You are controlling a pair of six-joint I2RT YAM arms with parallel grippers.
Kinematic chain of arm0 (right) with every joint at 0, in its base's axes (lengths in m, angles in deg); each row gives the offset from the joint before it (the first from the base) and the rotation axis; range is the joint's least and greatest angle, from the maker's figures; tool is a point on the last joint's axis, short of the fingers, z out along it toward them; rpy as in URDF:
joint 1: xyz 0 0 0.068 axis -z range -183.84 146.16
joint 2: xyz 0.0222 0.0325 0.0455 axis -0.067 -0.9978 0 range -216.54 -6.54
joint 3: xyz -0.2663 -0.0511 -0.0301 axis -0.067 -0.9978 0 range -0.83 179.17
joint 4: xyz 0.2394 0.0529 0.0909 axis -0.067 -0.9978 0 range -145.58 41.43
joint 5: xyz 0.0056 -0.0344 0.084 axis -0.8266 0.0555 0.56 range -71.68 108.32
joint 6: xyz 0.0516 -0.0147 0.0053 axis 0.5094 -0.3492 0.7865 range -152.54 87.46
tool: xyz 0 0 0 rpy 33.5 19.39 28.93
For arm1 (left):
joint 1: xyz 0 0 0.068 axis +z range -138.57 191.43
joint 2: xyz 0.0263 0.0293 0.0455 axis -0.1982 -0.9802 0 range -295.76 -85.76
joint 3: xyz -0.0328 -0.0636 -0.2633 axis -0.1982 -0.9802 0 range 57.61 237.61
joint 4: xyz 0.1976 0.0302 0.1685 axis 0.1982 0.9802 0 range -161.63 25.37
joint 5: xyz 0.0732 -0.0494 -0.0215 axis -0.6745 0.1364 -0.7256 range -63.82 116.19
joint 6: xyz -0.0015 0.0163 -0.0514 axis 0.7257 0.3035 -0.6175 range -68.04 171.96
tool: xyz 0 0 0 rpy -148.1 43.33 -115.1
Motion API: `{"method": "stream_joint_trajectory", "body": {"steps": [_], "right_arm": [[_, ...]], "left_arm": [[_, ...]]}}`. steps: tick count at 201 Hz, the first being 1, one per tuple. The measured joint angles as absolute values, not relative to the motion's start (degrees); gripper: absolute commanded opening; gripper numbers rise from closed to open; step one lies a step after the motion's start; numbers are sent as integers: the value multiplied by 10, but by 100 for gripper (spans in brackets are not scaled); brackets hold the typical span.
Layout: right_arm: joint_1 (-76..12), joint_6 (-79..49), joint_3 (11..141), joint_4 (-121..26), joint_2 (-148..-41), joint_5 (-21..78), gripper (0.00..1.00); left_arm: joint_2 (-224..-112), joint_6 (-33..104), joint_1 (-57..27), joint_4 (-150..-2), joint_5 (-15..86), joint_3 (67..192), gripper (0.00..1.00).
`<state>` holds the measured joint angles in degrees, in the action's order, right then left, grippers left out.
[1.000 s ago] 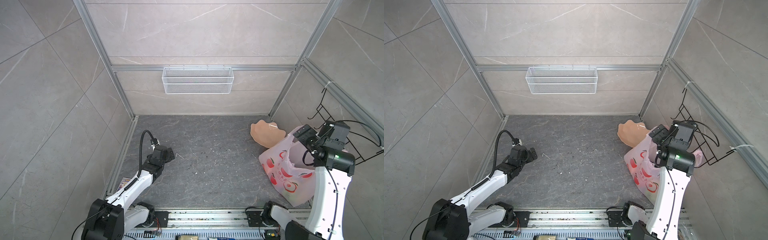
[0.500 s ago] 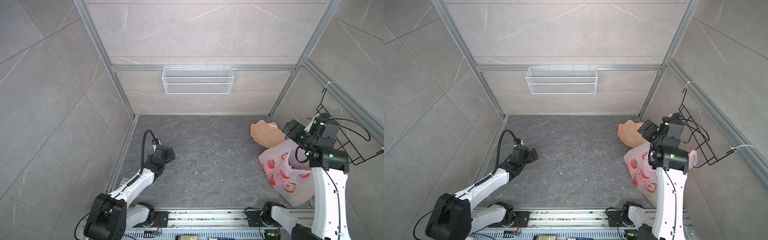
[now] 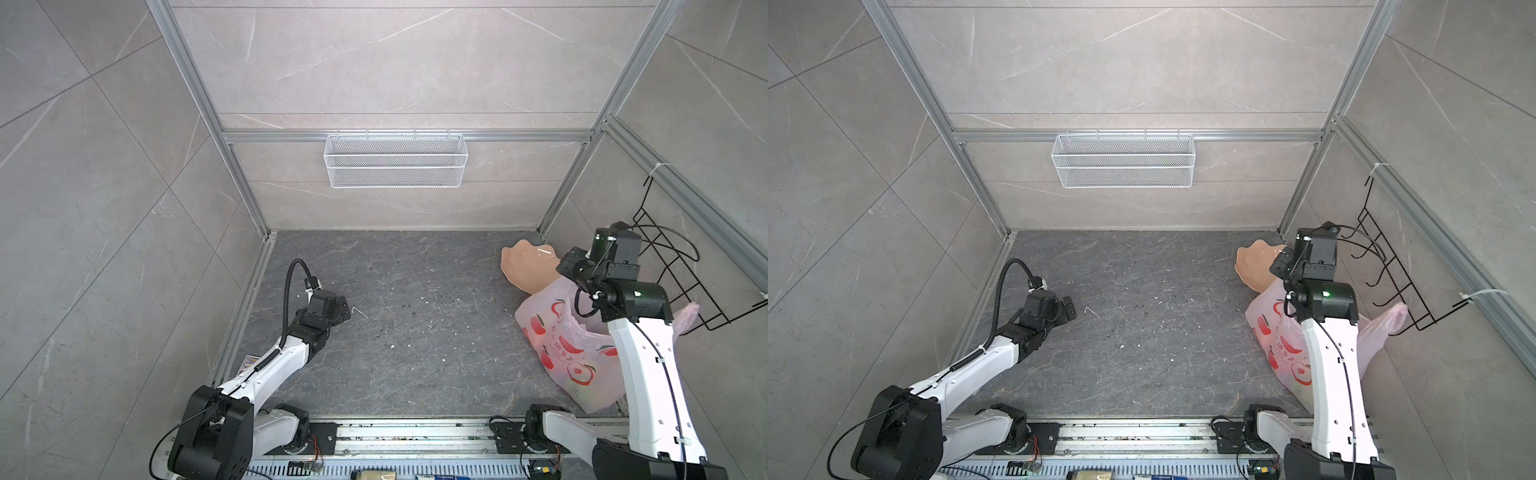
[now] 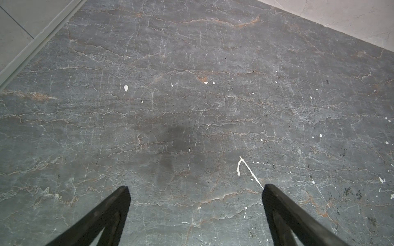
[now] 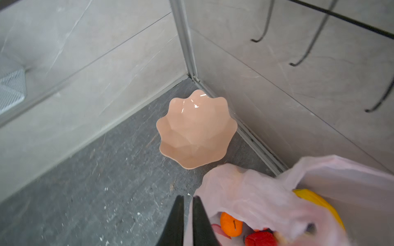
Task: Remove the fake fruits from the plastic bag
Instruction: 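Grasp the pink bag handle with the right gripper and lift it off the hook, then carry the bag to table center with right gripper while left arm reaches in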
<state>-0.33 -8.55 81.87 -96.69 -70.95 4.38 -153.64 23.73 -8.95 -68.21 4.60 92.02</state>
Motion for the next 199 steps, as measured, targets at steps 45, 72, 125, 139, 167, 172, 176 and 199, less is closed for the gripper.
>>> {"method": "stream_joint_trajectory", "body": {"steps": [45,72,125,139,167,172,176,199], "right_arm": [[-171,-86,832,-968,-722,36,0],[-304,-86,872,-974,-768,-3,0],[-526,-87,1007,-971,-932,-65,1],[-567,-87,1063,-972,-991,-73,2],[-628,-93,1203,-978,-1117,-81,2],[-636,-95,1229,-981,-1139,-82,2],[-642,-96,1251,-984,-1156,-83,3],[-663,-99,1352,-1011,-1232,-84,11]], "left_arm": [[-1536,237,-90,-678,26,922,100],[-1532,234,-90,-667,7,922,100],[-1491,219,-89,-648,-47,922,100],[-1476,213,-89,-639,-66,922,100],[-1452,200,-88,-624,-102,921,100],[-1448,198,-88,-622,-108,921,100],[-1445,196,-88,-620,-113,921,100],[-1434,191,-86,-609,-129,917,100]]}}
